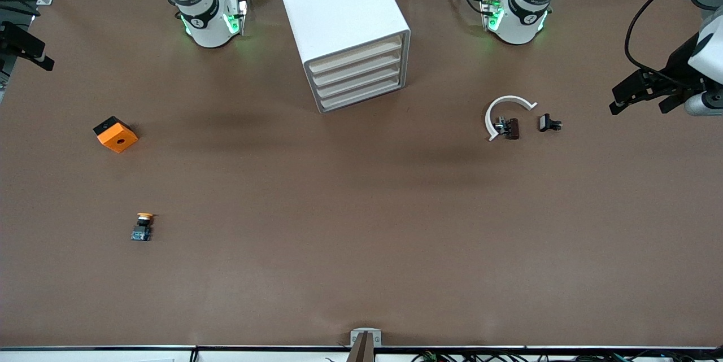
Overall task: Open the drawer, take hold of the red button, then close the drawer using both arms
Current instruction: 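Move the left gripper toward the front of the white drawer cabinet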
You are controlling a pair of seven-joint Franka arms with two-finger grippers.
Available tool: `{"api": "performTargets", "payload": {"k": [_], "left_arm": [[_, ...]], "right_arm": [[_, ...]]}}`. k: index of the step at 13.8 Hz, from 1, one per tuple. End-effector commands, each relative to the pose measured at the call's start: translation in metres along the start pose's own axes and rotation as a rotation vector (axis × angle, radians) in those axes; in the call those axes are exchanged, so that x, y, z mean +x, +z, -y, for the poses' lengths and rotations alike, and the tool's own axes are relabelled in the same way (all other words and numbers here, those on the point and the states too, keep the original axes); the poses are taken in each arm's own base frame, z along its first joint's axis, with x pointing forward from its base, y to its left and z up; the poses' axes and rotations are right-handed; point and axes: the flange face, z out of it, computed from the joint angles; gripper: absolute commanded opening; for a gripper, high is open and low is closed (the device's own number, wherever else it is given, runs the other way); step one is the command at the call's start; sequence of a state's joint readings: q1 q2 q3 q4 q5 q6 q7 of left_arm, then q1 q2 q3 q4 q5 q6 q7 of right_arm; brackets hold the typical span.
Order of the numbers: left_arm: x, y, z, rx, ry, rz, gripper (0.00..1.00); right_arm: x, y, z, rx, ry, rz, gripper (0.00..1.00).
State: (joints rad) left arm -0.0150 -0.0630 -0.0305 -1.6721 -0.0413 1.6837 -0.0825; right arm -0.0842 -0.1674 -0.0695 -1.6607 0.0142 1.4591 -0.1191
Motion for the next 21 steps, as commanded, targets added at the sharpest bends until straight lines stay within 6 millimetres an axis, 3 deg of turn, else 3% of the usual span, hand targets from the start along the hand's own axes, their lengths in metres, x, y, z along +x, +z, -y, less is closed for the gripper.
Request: {"api": "performTargets", "payload": {"k": [1,6,7,9,15,19,21], "left_arm": [[0.001,-0.003,0.002,0.014,0.007,0.004,1.00],[0.003,0.001,0.010,0.011,-0.019,0.012,1.00],[0.007,0.010,0.012,0.010,-0.019,0.027,1.00],[0.016,0.035,0.018,0.010,-0.025,0.074,1.00],[0.051,0.118,0.004,0.003,-0.018,0.128,1.00],[0.067,0.172,-0.019,-0.013,-0.057,0.144,1.00],[0.072,0.195,-0.041,-0.011,-0.090,0.147,1.00]], "right_arm": [[-0.007,-0.007,0.002,-0.004,0.017,-0.014,1.00],[-0.007,-0.007,-0.002,-0.003,0.025,-0.013,1.00],[-0.008,-0.008,-0.002,-0.003,0.025,-0.017,1.00],[-0.008,-0.008,0.000,-0.004,0.020,-0.017,1.00],[-0.007,-0.008,0.003,-0.004,0.017,-0.017,1.00],[-0.007,-0.008,0.006,-0.005,0.013,-0.017,1.00],[-0.007,-0.008,0.006,-0.004,0.017,-0.015,1.00]]}}
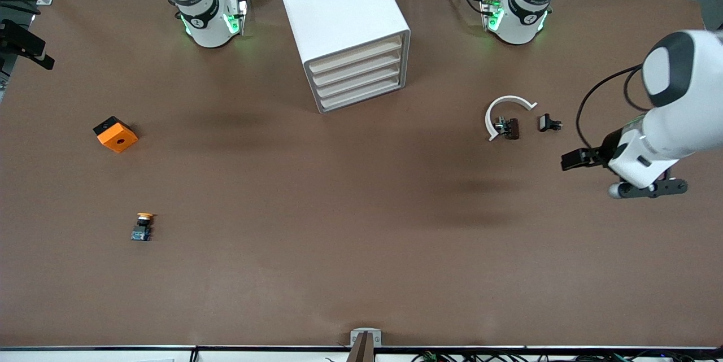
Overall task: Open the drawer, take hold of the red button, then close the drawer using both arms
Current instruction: 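Move the left gripper toward the front of the white drawer cabinet, then grasp the top drawer's front edge with the left gripper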
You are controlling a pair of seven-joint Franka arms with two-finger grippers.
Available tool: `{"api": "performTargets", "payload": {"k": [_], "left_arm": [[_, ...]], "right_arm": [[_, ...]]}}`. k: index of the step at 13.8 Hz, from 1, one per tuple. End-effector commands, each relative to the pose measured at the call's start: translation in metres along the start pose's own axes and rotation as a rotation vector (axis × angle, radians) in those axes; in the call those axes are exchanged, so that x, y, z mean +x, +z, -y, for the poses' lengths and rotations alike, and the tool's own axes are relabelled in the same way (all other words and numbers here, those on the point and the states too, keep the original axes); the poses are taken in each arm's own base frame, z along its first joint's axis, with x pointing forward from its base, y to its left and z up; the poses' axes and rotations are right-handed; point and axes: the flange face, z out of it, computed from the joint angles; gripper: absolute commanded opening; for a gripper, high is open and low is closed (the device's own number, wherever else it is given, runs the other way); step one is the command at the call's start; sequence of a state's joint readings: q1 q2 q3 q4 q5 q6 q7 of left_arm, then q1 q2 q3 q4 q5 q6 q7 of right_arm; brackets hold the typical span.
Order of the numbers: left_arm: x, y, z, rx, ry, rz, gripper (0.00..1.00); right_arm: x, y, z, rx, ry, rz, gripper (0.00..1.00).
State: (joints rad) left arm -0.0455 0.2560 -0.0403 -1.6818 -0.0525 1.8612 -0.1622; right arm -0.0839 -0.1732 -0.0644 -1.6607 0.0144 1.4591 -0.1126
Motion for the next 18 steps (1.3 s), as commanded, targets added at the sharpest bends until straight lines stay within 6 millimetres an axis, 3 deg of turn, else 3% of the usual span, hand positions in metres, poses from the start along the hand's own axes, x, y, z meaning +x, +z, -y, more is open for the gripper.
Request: {"api": "performTargets", "payload": {"k": [1,5,12,15,18], "left_arm": [[0.007,0.019,-0.027,-0.011,-0.054,-0.004,1.00],[0.001,0.047,-0.081,0.005,-0.148,0.025,1.00],[-0.039,0.075,-0.173,0.065,-0.512,0.098,1.00],[-0.051,0.085,-0.203,-0.001,-0.680,0.281,1.00],[-0.058,0.113,-0.220,0.027,-0.753,0.484,1.00]], "right_arm": [[-0.006,-0.004,0.003,-0.003,0.018,-0.008,1.00],[-0.006,-0.005,0.003,-0.002,0.018,-0.010,1.00],[-0.003,-0.007,0.001,-0.006,0.017,-0.016,1.00],[0.001,-0.012,0.000,-0.009,0.015,-0.022,1.00],[0.003,-0.012,-0.001,-0.003,0.022,-0.021,1.00]]}}
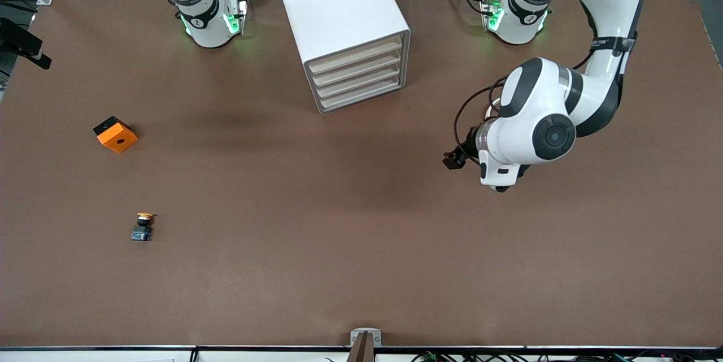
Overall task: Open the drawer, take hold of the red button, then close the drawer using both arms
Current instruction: 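Grasp the top drawer's front edge with the left gripper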
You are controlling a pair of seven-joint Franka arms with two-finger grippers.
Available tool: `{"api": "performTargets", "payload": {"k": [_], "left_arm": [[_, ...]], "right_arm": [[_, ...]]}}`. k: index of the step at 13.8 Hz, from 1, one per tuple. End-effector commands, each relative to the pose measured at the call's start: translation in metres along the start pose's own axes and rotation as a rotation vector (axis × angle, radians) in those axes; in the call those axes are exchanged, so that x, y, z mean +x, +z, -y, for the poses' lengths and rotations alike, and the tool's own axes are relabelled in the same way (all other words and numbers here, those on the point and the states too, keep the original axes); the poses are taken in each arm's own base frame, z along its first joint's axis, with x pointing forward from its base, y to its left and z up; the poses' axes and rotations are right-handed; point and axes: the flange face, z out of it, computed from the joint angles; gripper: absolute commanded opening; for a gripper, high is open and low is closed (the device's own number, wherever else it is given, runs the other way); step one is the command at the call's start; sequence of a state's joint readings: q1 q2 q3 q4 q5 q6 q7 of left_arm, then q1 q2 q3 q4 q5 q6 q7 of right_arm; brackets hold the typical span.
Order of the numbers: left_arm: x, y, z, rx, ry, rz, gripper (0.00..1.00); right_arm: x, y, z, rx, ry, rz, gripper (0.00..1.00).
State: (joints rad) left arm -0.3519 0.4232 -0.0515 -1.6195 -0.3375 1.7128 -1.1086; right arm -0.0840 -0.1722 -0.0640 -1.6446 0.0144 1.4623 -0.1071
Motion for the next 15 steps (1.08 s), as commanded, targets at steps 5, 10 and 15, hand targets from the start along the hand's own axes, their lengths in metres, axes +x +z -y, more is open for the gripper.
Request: {"api": "performTargets", "payload": {"k": [5,10,15], "left_arm": [[-0.002,0.067,-0.026,0.167,-0.336,0.372,1.00],[-0.009,0.113,-0.025,0.462,-0.577,0.512,1.00],[-0.052,0.160,-0.029,0.649,-0.592,0.574,1.00]], "right_arm": [[0.004,-0.006,0.000,-0.001,0.010,-0.010,1.00],[0.004,-0.006,0.000,-0.001,0.008,-0.010,1.00],[0.017,0.009,-0.005,-0.012,0.010,0.017,1.00]]}}
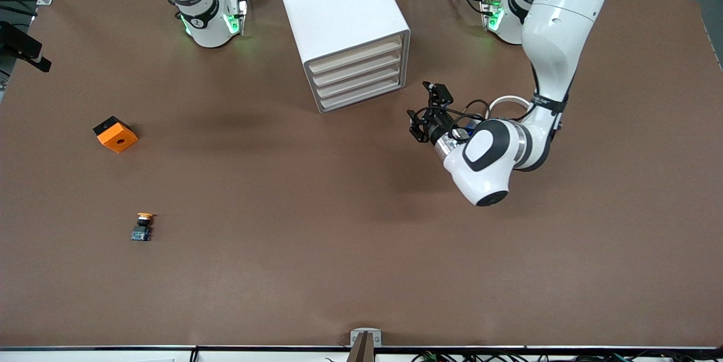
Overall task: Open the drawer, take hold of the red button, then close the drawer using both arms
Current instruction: 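Grasp the top drawer's front edge with the left gripper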
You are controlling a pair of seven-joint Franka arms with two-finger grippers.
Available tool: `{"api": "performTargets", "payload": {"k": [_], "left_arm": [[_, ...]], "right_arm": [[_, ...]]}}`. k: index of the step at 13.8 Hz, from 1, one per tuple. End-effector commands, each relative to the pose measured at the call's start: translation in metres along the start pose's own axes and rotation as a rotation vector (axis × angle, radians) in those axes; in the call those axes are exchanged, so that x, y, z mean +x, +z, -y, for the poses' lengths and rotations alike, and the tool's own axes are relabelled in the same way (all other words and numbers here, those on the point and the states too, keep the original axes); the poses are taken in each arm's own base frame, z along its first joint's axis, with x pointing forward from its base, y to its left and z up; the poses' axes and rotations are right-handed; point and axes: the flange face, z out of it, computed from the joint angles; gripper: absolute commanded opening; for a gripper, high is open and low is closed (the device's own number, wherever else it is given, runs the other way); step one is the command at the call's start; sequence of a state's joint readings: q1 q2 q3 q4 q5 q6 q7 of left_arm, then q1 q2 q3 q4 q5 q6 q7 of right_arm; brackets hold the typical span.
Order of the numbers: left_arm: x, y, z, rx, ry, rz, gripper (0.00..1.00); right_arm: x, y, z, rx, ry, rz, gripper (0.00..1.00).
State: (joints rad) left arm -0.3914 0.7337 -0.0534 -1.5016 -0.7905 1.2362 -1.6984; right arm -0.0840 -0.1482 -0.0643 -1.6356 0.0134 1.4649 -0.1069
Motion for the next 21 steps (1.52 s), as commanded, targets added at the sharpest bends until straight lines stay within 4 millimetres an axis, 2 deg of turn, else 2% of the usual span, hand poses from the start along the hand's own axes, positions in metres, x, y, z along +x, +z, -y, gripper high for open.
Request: {"api": "performTargets", "payload": {"k": [1,3,5,6,8,9,11,13,14,21], "left_arm": [[-0.020,0.043,-0.012,0.107,-0.040,-0.033,1.00],[-0.020,0.064,-0.022,0.153,-0.115,-0.055,1.00],[-0.015,0.077,-0.033,0.174,-0.204,-0.068,1.00],[-0.017,0.081,-0.034,0.179,-0.206,-0.074,1.00],[-0.016,0.094,-0.041,0.199,-0.232,-0.085,1.00],[-0.018,0.102,-0.044,0.213,-0.262,-0.083,1.00],[-0.020,0.106,-0.047,0.224,-0.281,-0.064,0.87],[-0.024,0.112,-0.048,0.231,-0.277,-0.062,0.62],[-0.021,0.115,-0.050,0.236,-0.283,-0.064,0.54],[-0.025,0.155,-0.053,0.288,-0.294,-0.107,0.54]], "right_arm": [[0.022,0.021,-0.007,-0.001,0.013,0.041,1.00],[0.029,0.022,-0.010,0.000,0.016,0.023,1.00],[0.039,0.028,-0.012,-0.010,0.015,0.001,1.00],[0.048,0.041,-0.015,-0.016,0.019,0.019,1.00],[0.075,0.090,-0.022,-0.006,0.027,0.105,1.00],[0.077,0.088,-0.026,-0.013,0.030,0.094,1.00],[0.078,0.088,-0.027,-0.013,0.031,0.094,1.00],[0.078,0.089,-0.027,-0.013,0.033,0.095,1.00],[0.078,0.089,-0.027,-0.013,0.034,0.097,1.00],[0.077,0.092,-0.032,-0.004,0.053,0.105,1.00]]}}
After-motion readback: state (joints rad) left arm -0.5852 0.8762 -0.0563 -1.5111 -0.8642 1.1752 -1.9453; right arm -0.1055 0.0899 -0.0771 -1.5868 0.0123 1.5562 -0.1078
